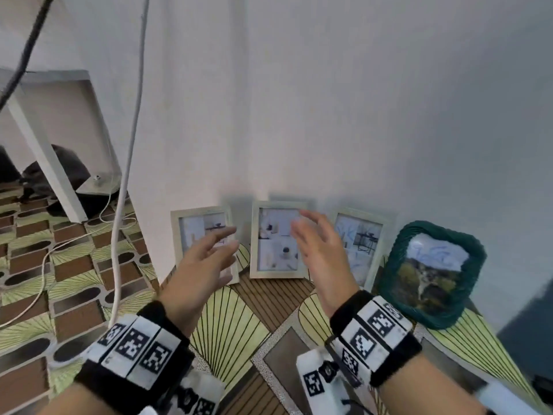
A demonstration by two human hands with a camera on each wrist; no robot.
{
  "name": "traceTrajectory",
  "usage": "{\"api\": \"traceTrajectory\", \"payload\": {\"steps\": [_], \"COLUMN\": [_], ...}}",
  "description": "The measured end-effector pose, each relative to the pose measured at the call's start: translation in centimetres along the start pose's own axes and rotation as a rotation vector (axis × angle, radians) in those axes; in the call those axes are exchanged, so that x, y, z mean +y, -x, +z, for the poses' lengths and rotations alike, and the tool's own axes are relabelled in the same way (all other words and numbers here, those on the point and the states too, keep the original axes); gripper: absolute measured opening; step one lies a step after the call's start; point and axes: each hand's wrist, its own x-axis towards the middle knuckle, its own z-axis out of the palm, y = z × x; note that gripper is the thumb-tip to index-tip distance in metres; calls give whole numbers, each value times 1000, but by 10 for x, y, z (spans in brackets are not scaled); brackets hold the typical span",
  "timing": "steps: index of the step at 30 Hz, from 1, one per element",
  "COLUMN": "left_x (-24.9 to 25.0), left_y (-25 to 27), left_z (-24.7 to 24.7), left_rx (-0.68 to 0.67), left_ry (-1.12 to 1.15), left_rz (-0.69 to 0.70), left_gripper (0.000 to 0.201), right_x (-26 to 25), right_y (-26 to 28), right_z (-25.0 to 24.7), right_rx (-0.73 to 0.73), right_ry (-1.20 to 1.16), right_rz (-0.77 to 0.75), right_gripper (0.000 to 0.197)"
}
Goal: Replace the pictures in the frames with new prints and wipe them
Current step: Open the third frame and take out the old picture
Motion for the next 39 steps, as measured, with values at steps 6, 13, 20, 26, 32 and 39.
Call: {"api": "traceTrajectory", "payload": {"steps": [6, 13, 20, 26, 32, 39], "left_x": [0, -22, -44, -45, -17, 11], "left_y": [-23, -77, -102, -94, -42, 51], "left_z": [83, 153, 177, 168, 135, 74], "left_rx": [-125, -178, -245, -231, -253, -258], "left_ry": [22, -89, -125, -110, -55, -67], "left_rz": [-4, 0, -58, -138, -40, 173], "left_gripper": [32, 50, 59, 53, 55, 50], "right_x": [3, 14, 14, 7, -24, -41], "right_y": [-4, -24, -47, -45, -7, 84], "right_z": [-82, -127, -128, -124, -117, -109], "right_rx": [383, 431, 419, 402, 320, 129], "right_ry": [-69, -30, 104, 118, 103, -8], "right_rz": [66, 176, 257, 236, 24, -72], "right_gripper": [17, 19, 38, 15, 21, 41]}}
